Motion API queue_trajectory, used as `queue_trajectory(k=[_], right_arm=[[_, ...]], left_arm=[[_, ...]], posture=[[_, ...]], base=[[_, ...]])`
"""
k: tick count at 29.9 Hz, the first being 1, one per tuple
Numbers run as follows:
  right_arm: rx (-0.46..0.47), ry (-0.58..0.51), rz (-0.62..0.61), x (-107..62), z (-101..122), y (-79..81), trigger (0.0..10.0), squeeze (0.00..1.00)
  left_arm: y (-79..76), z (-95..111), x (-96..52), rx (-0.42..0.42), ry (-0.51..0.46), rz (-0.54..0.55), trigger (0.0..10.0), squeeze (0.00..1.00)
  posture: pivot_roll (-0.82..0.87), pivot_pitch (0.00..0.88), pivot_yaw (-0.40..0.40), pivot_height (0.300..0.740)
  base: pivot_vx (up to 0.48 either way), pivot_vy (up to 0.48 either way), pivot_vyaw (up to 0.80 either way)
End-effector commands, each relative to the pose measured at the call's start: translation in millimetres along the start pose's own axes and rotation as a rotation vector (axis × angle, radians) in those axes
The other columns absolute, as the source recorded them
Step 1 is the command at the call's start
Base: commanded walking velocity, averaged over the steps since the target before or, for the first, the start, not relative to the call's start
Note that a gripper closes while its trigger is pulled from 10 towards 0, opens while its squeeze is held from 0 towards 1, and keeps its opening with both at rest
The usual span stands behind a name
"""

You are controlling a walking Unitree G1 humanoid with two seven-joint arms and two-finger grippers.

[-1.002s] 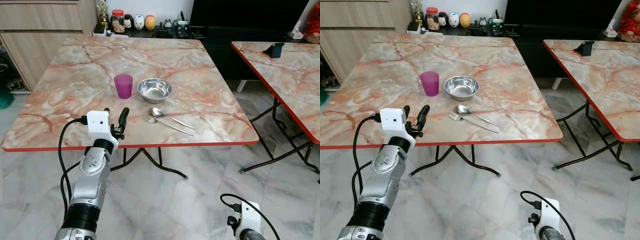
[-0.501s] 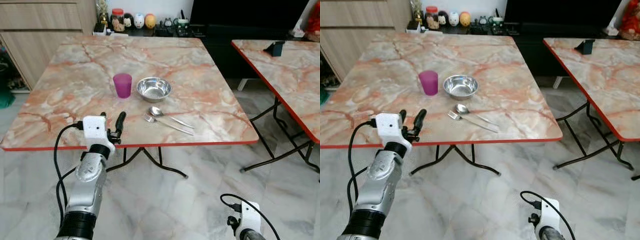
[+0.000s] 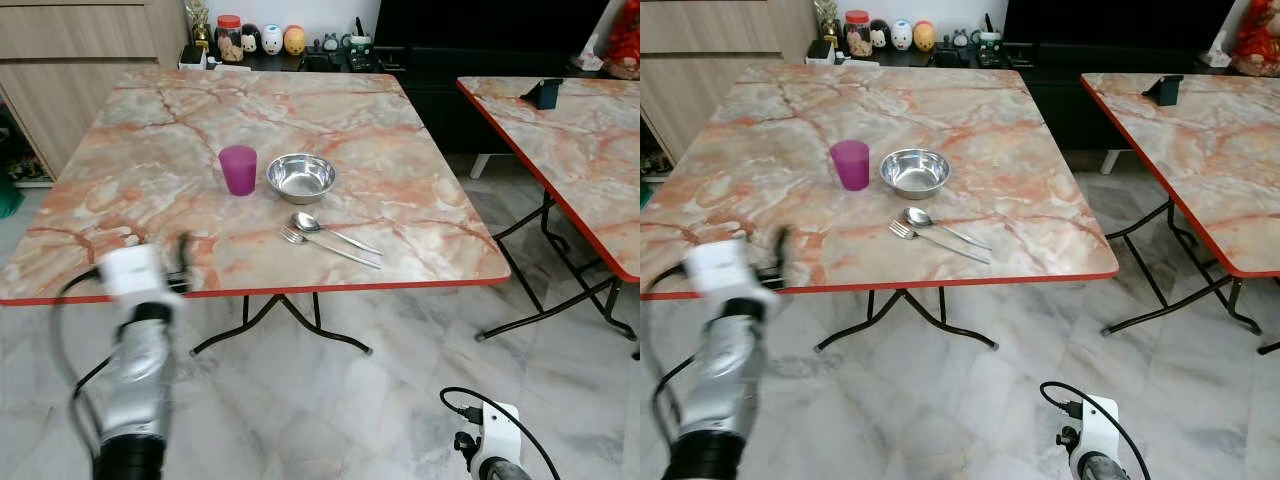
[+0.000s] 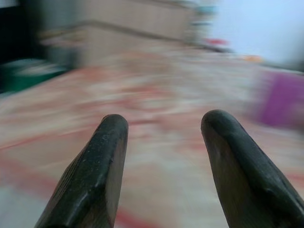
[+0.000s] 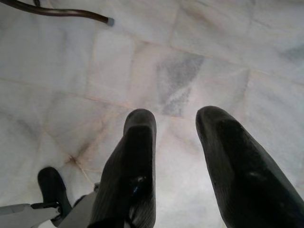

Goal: Setting the table

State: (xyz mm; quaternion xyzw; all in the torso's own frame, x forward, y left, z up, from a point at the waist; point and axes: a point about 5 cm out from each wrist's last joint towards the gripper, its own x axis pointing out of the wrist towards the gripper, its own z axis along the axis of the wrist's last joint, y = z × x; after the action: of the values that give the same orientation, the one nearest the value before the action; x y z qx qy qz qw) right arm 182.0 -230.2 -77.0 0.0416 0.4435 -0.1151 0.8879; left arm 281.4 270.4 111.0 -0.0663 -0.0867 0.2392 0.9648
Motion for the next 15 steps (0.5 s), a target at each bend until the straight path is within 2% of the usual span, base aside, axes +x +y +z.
queue_trajectory(k=[1, 3, 6, 8, 9, 10, 11, 13, 15], right_arm=[[-0.007, 0.000, -0.001, 0.1, 1.4, -1.9, 10.0, 0.00], [-0.008, -0.002, 0.001, 0.1, 1.8, -1.8, 10.0, 0.00], [-0.007, -0.003, 0.000, 0.2, 2.1, -1.8, 10.0, 0.00], [-0.001, -0.006, -0.006, 0.2, 2.5, -2.1, 10.0, 0.00], [-0.001, -0.006, -0.006, 0.2, 2.5, -2.1, 10.0, 0.00], [0.002, -0.006, -0.008, 0.3, 2.7, -2.2, 10.0, 0.00], [0.002, -0.006, -0.008, 0.3, 2.7, -2.2, 10.0, 0.00], [-0.001, -0.004, -0.009, 0.4, 2.9, -2.1, 10.0, 0.00], [0.000, -0.004, -0.010, 0.4, 3.0, -2.1, 10.0, 0.00]], left_arm=[[28.5, -11.6, -4.2, 0.030, 0.050, 0.118, 10.0, 0.00], [43.8, -23.1, -8.9, 0.114, 0.104, 0.117, 10.0, 0.00], [54.5, -33.2, -14.7, 0.158, 0.146, 0.121, 10.0, 0.00], [80.4, -59.1, -35.5, 0.248, 0.268, 0.165, 10.0, 0.00], [80.4, -59.1, -35.5, 0.248, 0.268, 0.165, 10.0, 0.00], [88.7, -72.9, -47.8, 0.284, 0.342, 0.172, 10.0, 0.00], [88.7, -72.9, -47.8, 0.284, 0.342, 0.172, 10.0, 0.00], [91.4, -92.8, -63.3, 0.296, 0.469, 0.147, 10.0, 0.00], [86.2, -112.0, -78.6, 0.306, 0.601, 0.074, 10.0, 0.00]], posture=[[0.10, 0.000, -0.076, 0.740], [0.10, 0.000, -0.075, 0.740], [0.09, 0.000, -0.072, 0.740], [0.08, 0.000, -0.068, 0.740], [0.08, 0.000, -0.068, 0.740], [0.08, 0.000, -0.069, 0.740], [0.08, 0.000, -0.069, 0.740], [0.08, 0.000, -0.070, 0.740], [0.08, 0.000, -0.070, 0.740]], base=[[0.000, 0.000, 0.00], [0.000, 0.000, 0.00], [0.000, 0.000, 0.00], [0.000, 0.000, 0.00], [0.000, 0.000, 0.00], [0.000, 0.000, 0.00], [0.000, 0.000, 0.00], [0.000, 0.000, 0.00], [0.000, 0.000, 0.00]])
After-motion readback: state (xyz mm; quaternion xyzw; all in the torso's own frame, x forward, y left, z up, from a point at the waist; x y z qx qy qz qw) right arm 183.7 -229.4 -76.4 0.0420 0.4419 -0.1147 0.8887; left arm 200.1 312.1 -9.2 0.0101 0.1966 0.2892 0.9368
